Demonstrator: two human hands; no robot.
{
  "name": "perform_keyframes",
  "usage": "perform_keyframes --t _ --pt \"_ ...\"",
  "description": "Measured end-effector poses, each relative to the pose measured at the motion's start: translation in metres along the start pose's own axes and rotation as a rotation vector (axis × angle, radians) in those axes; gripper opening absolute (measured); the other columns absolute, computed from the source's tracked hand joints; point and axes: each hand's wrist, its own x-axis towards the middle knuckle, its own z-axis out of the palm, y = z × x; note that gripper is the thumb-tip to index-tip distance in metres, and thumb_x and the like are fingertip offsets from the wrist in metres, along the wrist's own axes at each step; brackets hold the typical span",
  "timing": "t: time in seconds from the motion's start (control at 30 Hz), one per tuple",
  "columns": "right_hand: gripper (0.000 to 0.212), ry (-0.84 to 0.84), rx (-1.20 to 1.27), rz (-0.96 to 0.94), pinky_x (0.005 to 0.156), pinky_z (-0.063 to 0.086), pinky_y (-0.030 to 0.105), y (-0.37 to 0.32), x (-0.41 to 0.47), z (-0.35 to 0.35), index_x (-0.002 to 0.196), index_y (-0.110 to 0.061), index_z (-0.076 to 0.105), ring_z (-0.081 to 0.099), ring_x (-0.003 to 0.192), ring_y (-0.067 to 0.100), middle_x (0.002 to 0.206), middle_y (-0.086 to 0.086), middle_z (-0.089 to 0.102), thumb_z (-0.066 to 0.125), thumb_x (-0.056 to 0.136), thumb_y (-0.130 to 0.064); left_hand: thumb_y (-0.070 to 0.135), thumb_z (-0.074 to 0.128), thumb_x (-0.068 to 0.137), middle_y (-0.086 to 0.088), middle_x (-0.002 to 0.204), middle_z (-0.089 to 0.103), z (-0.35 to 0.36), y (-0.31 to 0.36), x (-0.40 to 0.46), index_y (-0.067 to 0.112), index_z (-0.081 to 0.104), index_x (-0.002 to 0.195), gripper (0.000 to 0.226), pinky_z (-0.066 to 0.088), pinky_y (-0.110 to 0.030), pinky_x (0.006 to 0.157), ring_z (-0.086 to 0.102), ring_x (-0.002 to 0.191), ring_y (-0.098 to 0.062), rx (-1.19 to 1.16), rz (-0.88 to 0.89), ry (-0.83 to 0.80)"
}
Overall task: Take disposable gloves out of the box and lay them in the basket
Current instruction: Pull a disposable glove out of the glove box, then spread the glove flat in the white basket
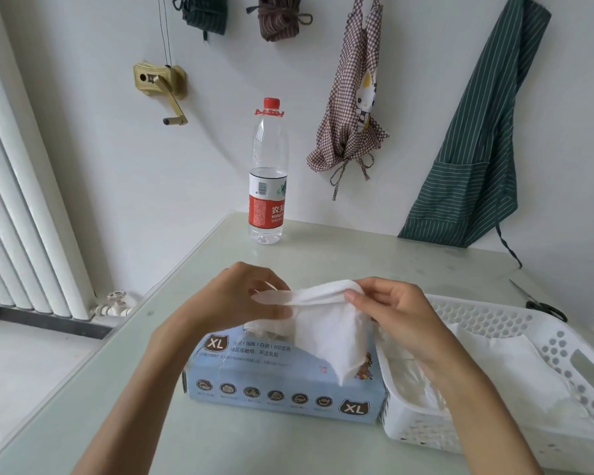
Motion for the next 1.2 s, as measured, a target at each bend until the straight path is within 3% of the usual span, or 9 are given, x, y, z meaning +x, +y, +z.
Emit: perform_keyframes --t 0.13,0.33,0.47,0.6,0.67,0.77,0.87,0.97,1.2 --pt "0.015 0.102 0.005 0.009 0.067 0.048 0.018 0.002 0.001 -0.001 0.092 -0.016 0.071 0.063 0.070 0.007 0.077 0.002 0.073 0.060 0.092 -0.026 0.025 0.076 0.077 0.011 0.087 0.074 -0.006 0.003 -0.004 0.027 0.069 0.089 0.014 0.054 -0.017 0.075 0.069 0.079 -0.001 -0.111 0.008 -0.036" --pt "0.053 0.254 -0.283 -0.104 0.048 0.019 0.022 0.009 0.003 -0.005 0.053 -0.007 0.041 0.021 0.046 0.008 0.046 -0.007 0.022 0.058 0.090 -0.041 0.026 0.062 0.088 0.008 0.073 0.072 -0.018 0.006 -0.007 0.023 0.073 0.087 0.012 0.047 -0.013 0.060 0.058 0.060 0.002 -0.285 0.063 0.174" --pt "0.054 0.163 -0.259 -0.103 0.050 0.023 0.025 0.008 0.003 0.001 0.056 0.001 0.052 0.027 0.048 0.010 0.046 -0.005 0.030 0.060 0.089 -0.041 0.038 0.063 0.085 0.015 0.094 0.071 -0.014 -0.007 0.001 0.039 0.070 0.087 0.007 0.051 -0.037 0.087 0.064 0.091 -0.008 -0.047 0.011 0.316" --pt "0.055 0.119 -0.259 -0.159 0.056 0.027 0.027 0.010 0.002 0.004 0.070 0.004 0.063 0.034 0.055 0.014 0.054 0.005 0.041 0.059 0.086 -0.048 0.048 0.048 0.091 0.010 0.137 0.050 -0.012 0.002 -0.002 0.036 0.052 0.128 0.039 0.036 -0.036 0.106 0.042 0.129 -0.012 0.129 0.068 0.356" --pt "0.056 0.094 -0.236 -0.192 0.056 0.026 0.028 0.009 0.002 0.005 0.070 0.005 0.062 0.032 0.056 0.015 0.056 0.006 0.039 0.059 0.086 -0.049 0.062 0.050 0.077 0.022 0.142 0.037 -0.010 0.012 -0.009 0.038 0.038 0.139 0.067 0.025 -0.027 0.113 0.031 0.133 0.000 0.098 0.223 0.202" --pt "0.052 0.018 -0.163 -0.218 0.056 0.027 0.031 0.003 -0.001 0.011 0.069 -0.001 0.065 0.035 0.056 0.016 0.055 0.008 0.044 0.060 0.083 -0.051 0.061 0.065 0.070 0.036 0.136 0.032 0.005 0.022 -0.011 0.044 0.034 0.140 0.078 0.025 -0.017 0.109 0.031 0.125 0.014 0.132 0.257 -0.074" --pt "0.036 -0.081 -0.140 -0.172 0.061 0.040 0.032 -0.002 -0.003 0.012 0.079 -0.021 0.074 0.057 0.063 0.019 0.070 0.012 0.070 0.069 0.071 -0.055 0.045 0.069 0.081 0.023 0.102 0.068 0.017 0.020 -0.001 0.033 0.067 0.104 0.026 0.051 -0.031 0.090 0.061 0.095 0.006 0.116 0.308 0.039" --pt "0.039 -0.147 -0.304 -0.053 0.076 0.050 0.022 0.000 -0.002 -0.004 0.100 -0.037 0.070 0.067 0.085 0.007 0.089 -0.002 0.072 0.083 0.064 -0.042 0.030 0.075 0.079 0.016 0.082 0.072 0.011 0.016 0.000 0.024 0.073 0.086 0.010 0.055 -0.032 0.080 0.067 0.079 0.001 0.016 0.309 0.121" --pt "0.027 -0.115 -0.119 -0.079 0.081 0.049 0.018 -0.015 -0.013 -0.040 0.089 -0.011 0.077 0.070 0.089 0.015 0.091 0.003 0.075 0.070 0.074 -0.033 0.035 0.075 0.076 0.012 0.082 0.073 0.000 0.005 -0.003 0.020 0.073 0.087 0.018 0.054 -0.019 0.076 0.068 0.078 -0.003 -0.036 0.259 0.009"
